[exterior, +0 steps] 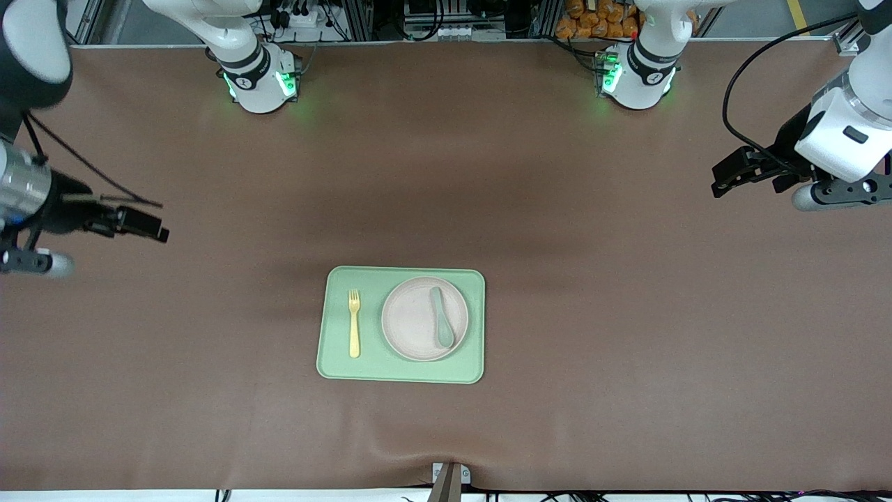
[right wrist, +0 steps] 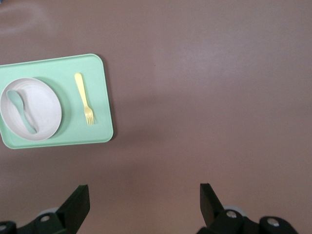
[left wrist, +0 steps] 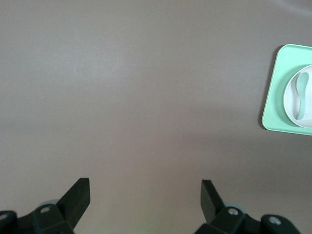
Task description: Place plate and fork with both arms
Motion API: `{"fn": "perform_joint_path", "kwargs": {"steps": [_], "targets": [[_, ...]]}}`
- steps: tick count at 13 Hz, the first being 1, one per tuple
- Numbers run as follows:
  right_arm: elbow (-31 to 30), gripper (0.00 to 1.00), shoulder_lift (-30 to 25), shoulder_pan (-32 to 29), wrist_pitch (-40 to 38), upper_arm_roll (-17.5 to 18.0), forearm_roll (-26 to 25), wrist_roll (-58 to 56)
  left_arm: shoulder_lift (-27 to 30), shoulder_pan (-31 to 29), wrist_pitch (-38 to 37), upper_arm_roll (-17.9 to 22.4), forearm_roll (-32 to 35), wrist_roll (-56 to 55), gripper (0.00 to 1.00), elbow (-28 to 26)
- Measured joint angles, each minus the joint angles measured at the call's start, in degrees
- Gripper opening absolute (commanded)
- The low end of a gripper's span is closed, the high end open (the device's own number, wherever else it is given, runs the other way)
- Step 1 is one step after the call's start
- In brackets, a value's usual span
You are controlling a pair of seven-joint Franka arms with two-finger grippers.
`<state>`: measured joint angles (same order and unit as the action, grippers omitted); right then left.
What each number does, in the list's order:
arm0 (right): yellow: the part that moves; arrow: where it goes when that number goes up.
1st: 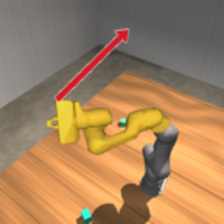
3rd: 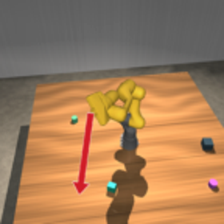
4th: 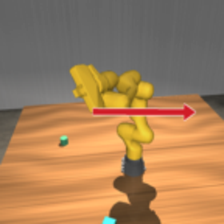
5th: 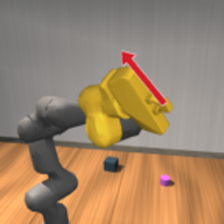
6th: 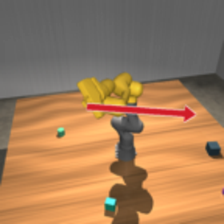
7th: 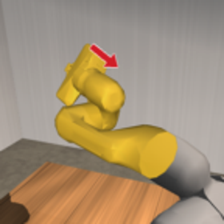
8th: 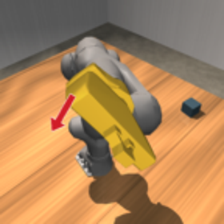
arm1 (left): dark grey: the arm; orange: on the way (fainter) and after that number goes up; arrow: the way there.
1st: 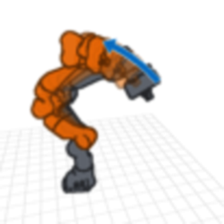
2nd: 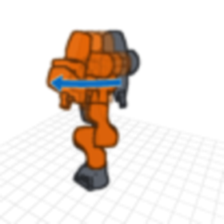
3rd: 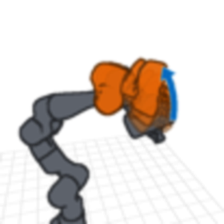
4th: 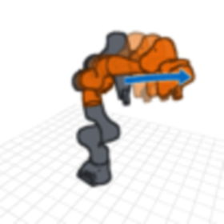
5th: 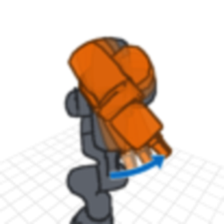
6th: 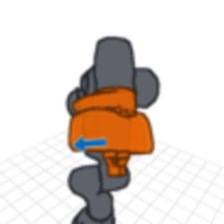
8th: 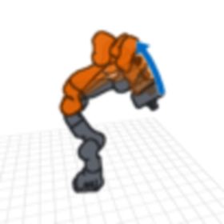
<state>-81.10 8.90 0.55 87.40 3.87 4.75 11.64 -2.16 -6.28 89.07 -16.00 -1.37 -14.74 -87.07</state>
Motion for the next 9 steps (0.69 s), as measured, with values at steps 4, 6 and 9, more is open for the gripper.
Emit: {"fn": "perform_joint_path", "kwargs": {"steps": [4, 6, 9], "targets": [[-5.7, 1.0, -6.6, 0.2, 0.0, -0.2, -1.6, 0.3, 0.0, 0.0, 0.0, 0.0, 0.0, 0.0, 1.0, 0.0], [-7.2, 1.0, -6.9, 0.2, 0.2, -0.4, -2.8, 0.3, 0.0, 0.0, 0.0, 0.0, 0.0, 0.0, 1.0, 0.0], [-7.5, 1.0, -7.1, -0.9, 0.6, -0.8, -3.0, -0.8, 0.0, 0.0, 0.0, -0.1, 0.0, 0.0, 1.0, 0.0]]}}
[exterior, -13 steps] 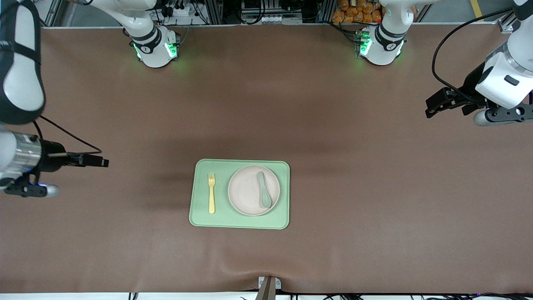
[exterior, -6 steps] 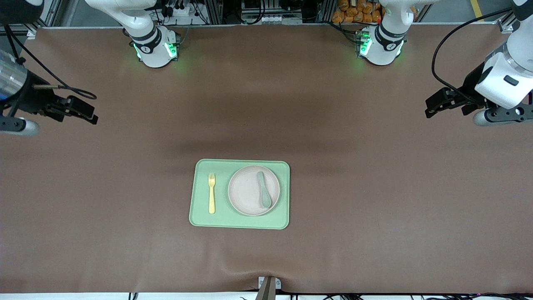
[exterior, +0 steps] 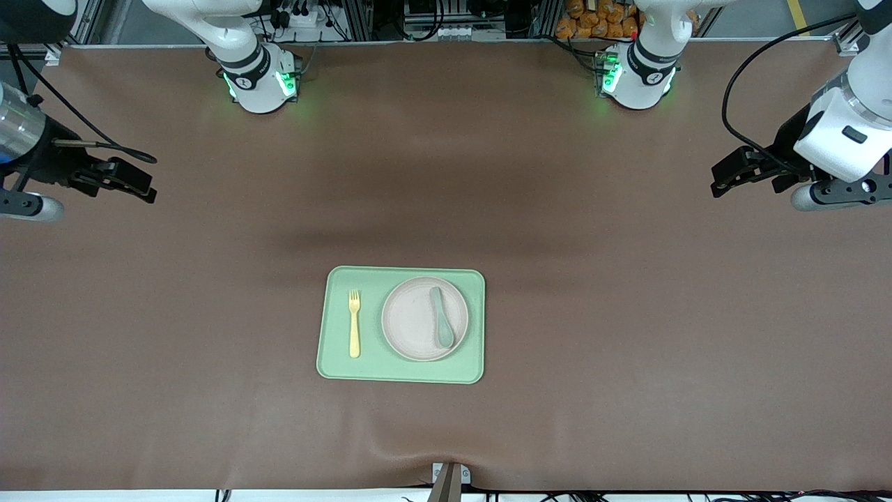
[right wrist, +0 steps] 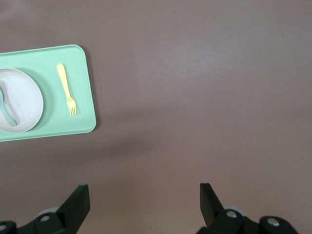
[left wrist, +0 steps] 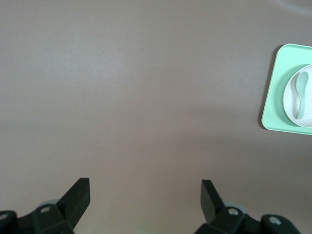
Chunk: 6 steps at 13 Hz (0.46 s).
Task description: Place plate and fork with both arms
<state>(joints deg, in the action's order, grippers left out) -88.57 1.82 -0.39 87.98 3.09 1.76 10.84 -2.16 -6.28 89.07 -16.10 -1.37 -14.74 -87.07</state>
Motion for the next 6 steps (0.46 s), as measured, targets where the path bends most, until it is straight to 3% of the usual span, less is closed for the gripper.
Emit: {"fn": "perform_joint_path", "kwargs": {"steps": [6], "targets": [[2.4, 1.0, -0.2, -1.7, -3.1, -0.2, 0.0, -1.6, 0.0, 0.0, 0.0, 0.0, 0.0, 0.0, 1.0, 0.1]]}}
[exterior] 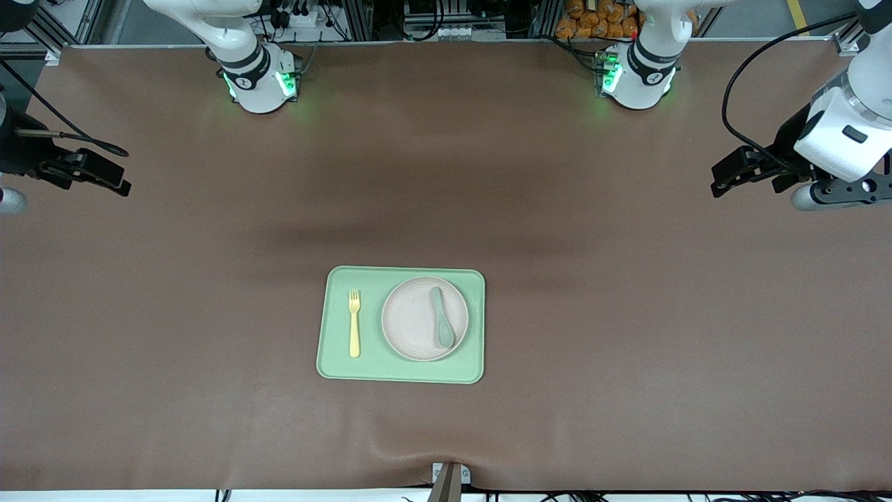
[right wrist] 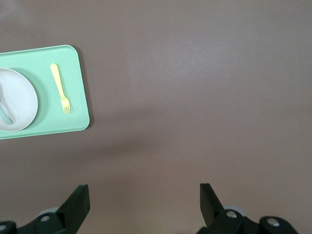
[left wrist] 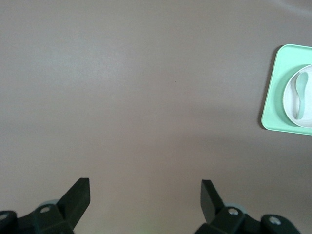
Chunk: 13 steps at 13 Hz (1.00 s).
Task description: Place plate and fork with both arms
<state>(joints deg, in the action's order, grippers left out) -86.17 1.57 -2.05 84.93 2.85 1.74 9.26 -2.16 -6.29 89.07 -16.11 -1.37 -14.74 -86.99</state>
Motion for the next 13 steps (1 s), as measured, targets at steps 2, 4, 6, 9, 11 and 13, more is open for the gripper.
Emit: {"fn": "perform_joint_path", "kwargs": {"steps": [2, 4, 6, 9, 11, 13], "targets": [[0.3, 1.0, 0.0, 0.0, 0.0, 0.0, 0.0, -0.4, 0.0, 0.0, 0.0, 0.0, 0.0, 0.0, 1.0, 0.1], [0.3, 1.0, 0.0, 0.0, 0.1, 0.0, 0.0, -3.0, 0.0, 0.0, -0.3, 0.0, 0.0, 0.1, 1.0, 0.2], [0.3, 1.0, 0.0, -0.1, 0.1, 0.0, -0.1, -4.4, 0.2, -0.1, -1.6, 0.2, 0.0, 0.3, 1.0, 0.3], [0.3, 1.0, 0.0, -0.1, 0.1, -0.1, -0.1, -5.0, 0.5, -0.4, -3.4, 0.8, 0.2, 2.5, 1.0, 0.4], [0.3, 1.0, 0.0, -0.1, 0.0, -0.1, -0.2, -5.1, 0.6, -0.6, -3.7, 0.8, 1.5, 2.8, 1.0, 0.7], [0.3, 1.0, 0.0, -0.4, 0.0, -0.2, -0.2, -5.2, 0.6, -0.6, -3.7, 0.8, 2.6, 3.2, 1.0, 0.8]]}}
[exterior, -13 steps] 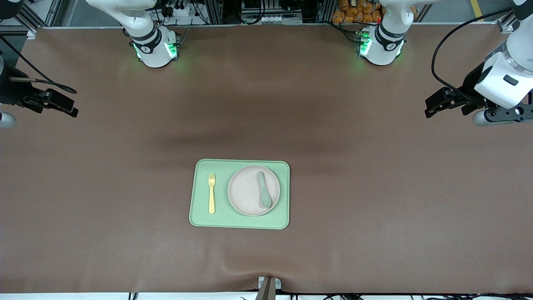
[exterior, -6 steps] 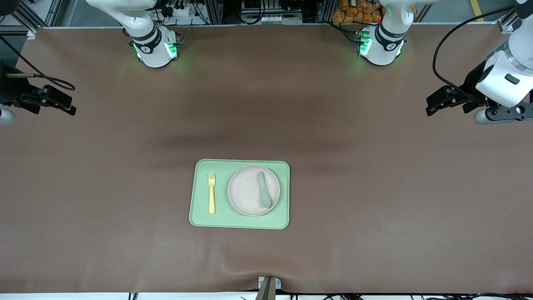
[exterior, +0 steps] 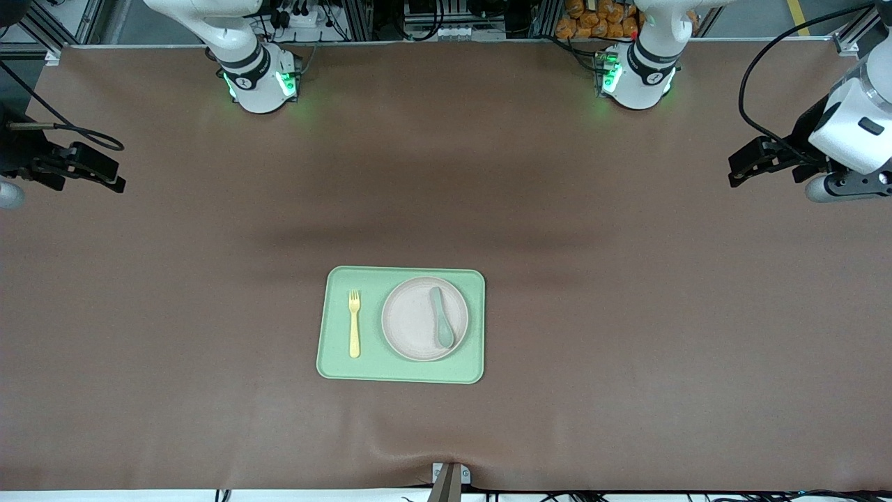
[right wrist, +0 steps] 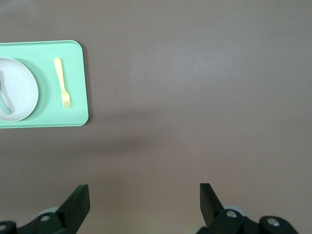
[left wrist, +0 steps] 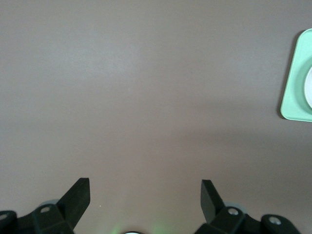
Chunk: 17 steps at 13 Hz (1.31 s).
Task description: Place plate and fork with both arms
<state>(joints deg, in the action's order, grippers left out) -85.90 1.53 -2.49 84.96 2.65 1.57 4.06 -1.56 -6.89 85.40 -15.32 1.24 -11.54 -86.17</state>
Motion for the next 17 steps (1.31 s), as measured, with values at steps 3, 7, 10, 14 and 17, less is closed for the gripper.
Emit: {"fn": "perform_joint_path", "kwargs": {"steps": [3, 7, 10, 14, 17], "targets": [[0.0, 1.0, 0.0, -0.2, 0.0, 0.0, 0.0, -0.1, 0.0, 0.0, 0.0, 0.0, 0.0, 0.1, 1.0, 1.1], [0.0, 1.0, 0.0, -0.2, 0.0, 0.0, 0.0, -0.1, 0.0, 0.0, 0.0, -0.2, 0.0, 0.2, 1.0, 1.5], [0.0, 1.0, 0.0, -0.2, 0.0, 0.0, 0.0, -0.1, 0.0, 0.1, 0.0, -0.4, 0.0, 0.2, 1.0, 1.5], [0.0, 1.0, 0.0, -0.2, 0.0, 0.0, 0.0, -0.1, 0.0, 1.5, -1.7, 2.6, 0.0, 1.4, 1.0, 1.5], [0.0, 1.0, 0.0, -0.2, 0.0, 0.0, 0.0, -0.1, 0.2, 4.6, -2.3, 6.8, -0.4, 1.7, 1.0, 1.7]]}}
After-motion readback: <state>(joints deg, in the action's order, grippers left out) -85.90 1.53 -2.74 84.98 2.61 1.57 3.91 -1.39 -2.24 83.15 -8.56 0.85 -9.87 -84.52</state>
